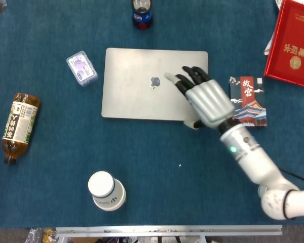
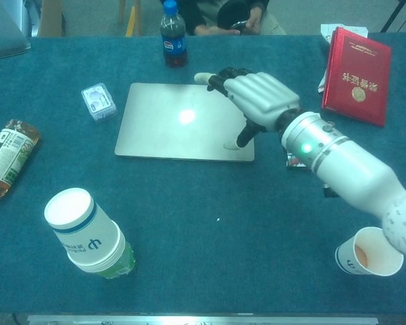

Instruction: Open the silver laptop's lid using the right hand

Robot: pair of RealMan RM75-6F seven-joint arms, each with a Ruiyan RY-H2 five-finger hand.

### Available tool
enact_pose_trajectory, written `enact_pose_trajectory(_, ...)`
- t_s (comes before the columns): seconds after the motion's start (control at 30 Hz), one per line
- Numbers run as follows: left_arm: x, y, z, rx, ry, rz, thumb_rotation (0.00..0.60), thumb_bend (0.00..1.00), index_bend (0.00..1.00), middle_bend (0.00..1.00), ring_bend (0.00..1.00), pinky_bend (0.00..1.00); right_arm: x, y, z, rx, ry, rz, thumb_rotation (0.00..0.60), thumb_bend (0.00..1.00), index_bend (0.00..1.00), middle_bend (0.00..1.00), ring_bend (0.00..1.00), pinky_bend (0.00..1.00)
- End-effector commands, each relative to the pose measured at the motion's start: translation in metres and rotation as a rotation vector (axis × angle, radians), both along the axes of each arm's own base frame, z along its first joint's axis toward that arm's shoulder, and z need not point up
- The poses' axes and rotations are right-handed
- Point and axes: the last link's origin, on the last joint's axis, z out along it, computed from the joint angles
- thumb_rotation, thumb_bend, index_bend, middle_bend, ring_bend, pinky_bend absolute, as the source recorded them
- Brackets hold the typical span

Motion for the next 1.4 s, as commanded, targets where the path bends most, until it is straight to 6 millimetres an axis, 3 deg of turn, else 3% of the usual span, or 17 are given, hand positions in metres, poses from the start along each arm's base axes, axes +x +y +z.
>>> enact_pose_trajectory(0.03, -0.001, -0.001, 0.000, -0.002, -0.002, 0.001, 0.600, 0.42, 0.20, 0.14, 0.06, 0.06, 0.006, -0.002, -0.013, 0.003, 0.022, 0.006, 0.600, 0.10, 0.09, 0.18, 0.03, 0.09)
enact_pose_trajectory(0.6, 0.000, 0.000, -0.002, -0.014, -0.022, -0.019, 0.600, 0.42, 0.20, 0.14, 0.06, 0.06, 0.025, -0.007, -0.064, 0.000, 0.099, 0.021, 0.600, 0.11, 0.09, 0.18, 0.03, 0.09)
enact_pose_trajectory(1.4, -0.009, 0.003, -0.001, -0.015, -0.039, -0.014, 0.600, 0.42, 0.20, 0.14, 0.06, 0.06, 0.041, -0.012, -0.104, -0.012, 0.142, 0.041, 0.600, 0.11, 0.09, 0.14, 0.00, 0.05)
